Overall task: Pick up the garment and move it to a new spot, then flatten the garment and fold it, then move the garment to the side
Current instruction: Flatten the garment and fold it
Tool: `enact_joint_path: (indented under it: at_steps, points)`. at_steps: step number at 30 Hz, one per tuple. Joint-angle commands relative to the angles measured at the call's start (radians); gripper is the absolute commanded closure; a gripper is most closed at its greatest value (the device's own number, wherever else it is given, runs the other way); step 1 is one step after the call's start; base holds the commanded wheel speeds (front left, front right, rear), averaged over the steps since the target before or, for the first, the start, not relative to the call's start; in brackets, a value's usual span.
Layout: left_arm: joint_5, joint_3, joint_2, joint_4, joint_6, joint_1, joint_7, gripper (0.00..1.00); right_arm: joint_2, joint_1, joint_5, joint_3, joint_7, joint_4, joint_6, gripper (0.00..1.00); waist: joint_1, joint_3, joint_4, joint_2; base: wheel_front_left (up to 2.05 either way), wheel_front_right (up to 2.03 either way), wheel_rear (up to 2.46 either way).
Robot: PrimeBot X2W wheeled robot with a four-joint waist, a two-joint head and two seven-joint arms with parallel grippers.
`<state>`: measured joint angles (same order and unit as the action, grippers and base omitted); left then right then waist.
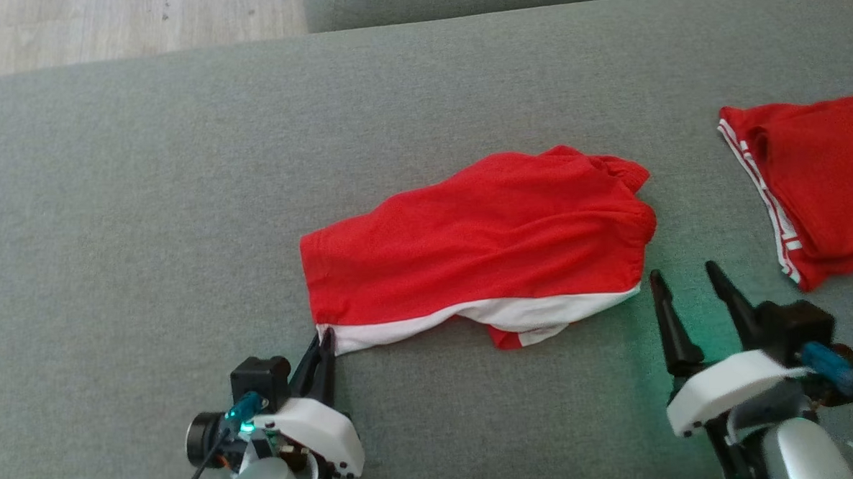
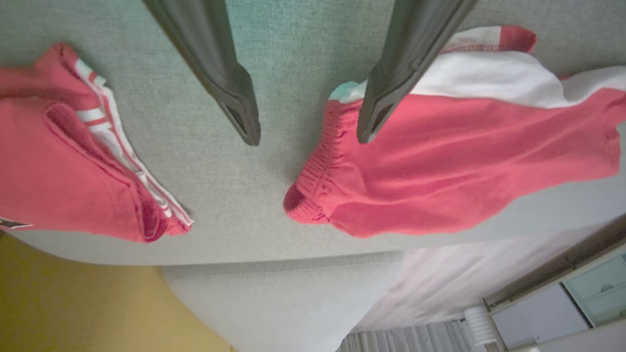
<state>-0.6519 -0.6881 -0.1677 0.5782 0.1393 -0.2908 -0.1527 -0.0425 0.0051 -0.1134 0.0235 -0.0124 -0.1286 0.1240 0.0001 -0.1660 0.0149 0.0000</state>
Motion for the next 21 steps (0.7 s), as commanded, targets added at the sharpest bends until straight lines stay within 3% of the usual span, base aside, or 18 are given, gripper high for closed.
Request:
enact_joint_path:
  at_steps: [1, 8, 17, 18, 20, 21]
  points:
    - [-0.004, 0.021, -0.001, -0.014, -0.004, -0.033, -0.016, 1.0, -0.008, -0.043, 0.014, 0.029, -0.008, 0.017, 0.007, 0.0, -0.0001, -0.002, -0.005, 0.0, 0.0, 0.0, 0.0]
    - [0.004, 0.045, -0.015, -0.042, 0.012, -0.047, -0.063, 1.0, -0.024, -0.087, 0.059, 0.057, -0.022, -0.118, 0.007, 0.0, -0.0001, -0.013, -0.04, 0.0, 0.0, 0.0, 0.0]
    - [0.011, 0.046, -0.026, -0.093, 0.025, -0.05, -0.073, 1.0, -0.07, -0.149, 0.001, 0.142, -0.032, -0.287, 0.007, 0.0, -0.0001, -0.016, -0.063, 0.0, 0.0, 0.0, 0.0]
    - [0.011, 0.046, -0.027, -0.096, 0.026, -0.049, -0.074, 1.0, -0.075, -0.152, -0.009, 0.154, -0.033, -0.296, 0.007, 0.11, -0.0001, -0.015, -0.063, 0.0, 0.0, 0.0, 0.0]
    - [0.01, 0.045, -0.03, -0.1, 0.028, -0.045, -0.074, 1.0, -0.082, -0.155, -0.025, 0.169, -0.036, -0.308, 0.007, 0.5, -0.0001, -0.012, -0.063, 0.0, 0.0, 0.0, 0.0]
    - [0.01, 0.045, -0.03, -0.1, 0.028, -0.045, -0.074, 1.0, -0.082, -0.155, -0.025, 0.169, -0.036, -0.308, 0.007, 0.5, -0.0001, -0.012, -0.063, 0.0, 0.0, 0.0, 0.0]
